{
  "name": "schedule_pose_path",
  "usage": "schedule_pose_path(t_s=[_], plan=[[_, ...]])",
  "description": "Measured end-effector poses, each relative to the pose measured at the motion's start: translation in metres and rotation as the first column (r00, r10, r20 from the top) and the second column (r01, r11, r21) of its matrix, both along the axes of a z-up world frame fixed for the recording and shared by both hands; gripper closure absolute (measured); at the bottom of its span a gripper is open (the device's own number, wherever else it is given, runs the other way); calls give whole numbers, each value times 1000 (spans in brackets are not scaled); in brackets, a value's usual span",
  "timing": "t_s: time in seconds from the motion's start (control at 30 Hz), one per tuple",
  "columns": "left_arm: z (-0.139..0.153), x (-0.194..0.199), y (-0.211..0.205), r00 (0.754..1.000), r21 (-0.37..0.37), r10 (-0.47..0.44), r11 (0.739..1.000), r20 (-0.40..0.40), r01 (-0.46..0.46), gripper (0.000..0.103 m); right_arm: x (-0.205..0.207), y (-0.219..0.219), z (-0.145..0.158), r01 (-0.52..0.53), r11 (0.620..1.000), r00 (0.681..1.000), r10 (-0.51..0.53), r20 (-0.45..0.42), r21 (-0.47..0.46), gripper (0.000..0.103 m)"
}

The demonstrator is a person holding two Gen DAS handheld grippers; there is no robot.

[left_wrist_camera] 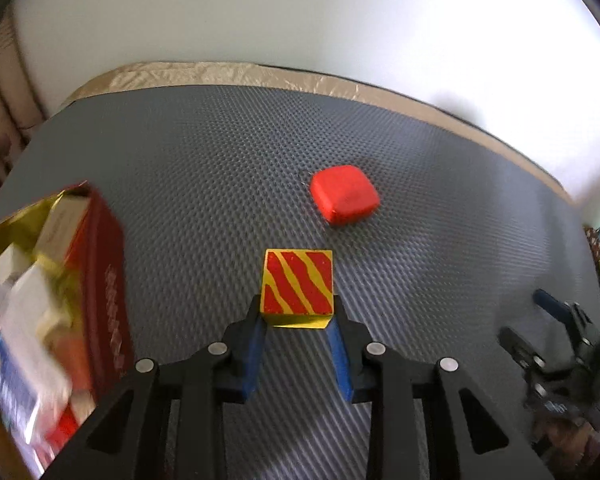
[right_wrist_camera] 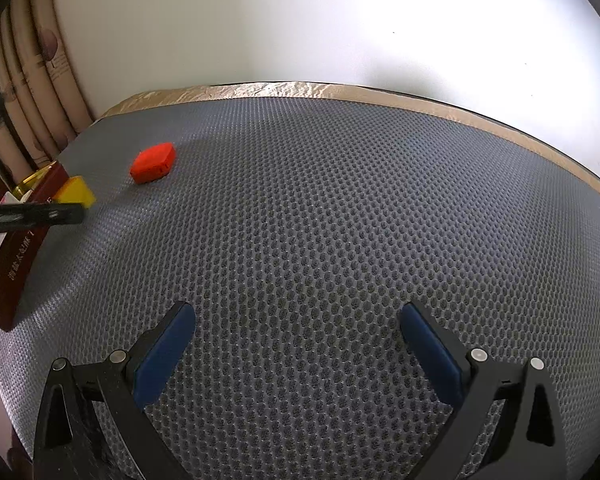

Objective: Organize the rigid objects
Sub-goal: 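Carry the striped cube over the tin with the left gripper while the right reaches the red block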

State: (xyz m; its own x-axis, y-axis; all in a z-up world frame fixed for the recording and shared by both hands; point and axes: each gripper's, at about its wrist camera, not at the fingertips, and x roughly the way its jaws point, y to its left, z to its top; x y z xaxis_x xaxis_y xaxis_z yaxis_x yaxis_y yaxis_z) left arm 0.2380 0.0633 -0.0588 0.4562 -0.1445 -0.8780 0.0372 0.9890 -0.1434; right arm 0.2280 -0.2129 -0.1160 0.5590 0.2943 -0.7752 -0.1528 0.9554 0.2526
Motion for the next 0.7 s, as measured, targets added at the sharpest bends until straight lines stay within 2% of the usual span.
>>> schedule_pose_path(t_s=[0.17,0.3,0.47,0.5,0.6,0.7], plan=[[21,-53,0,998,-34,53,998,34,-52,73,-2,4,0,5,1000,1000,-5,-5,-12,1],[35,-99,13,991,17,111,994,81,-112,73,-2,9,-1,8,999,1000,-8,-10,-32,1],[58,-139,55,958,18,244,968,149,-250,73,-4,21,-3,10,996,1000,-12,-13,-87,1],[59,-144,62,952,19,260,964,159,-267,73,-4,23,0,7,997,1000,-8,-8,-82,1],[65,-158,85,928,47,317,942,197,-332,73,3,34,14,-29,999,1000,29,-8,15,1],[70,-170,100,906,25,363,926,220,-377,73,21,64,36,-83,994,997,82,9,65,1]])
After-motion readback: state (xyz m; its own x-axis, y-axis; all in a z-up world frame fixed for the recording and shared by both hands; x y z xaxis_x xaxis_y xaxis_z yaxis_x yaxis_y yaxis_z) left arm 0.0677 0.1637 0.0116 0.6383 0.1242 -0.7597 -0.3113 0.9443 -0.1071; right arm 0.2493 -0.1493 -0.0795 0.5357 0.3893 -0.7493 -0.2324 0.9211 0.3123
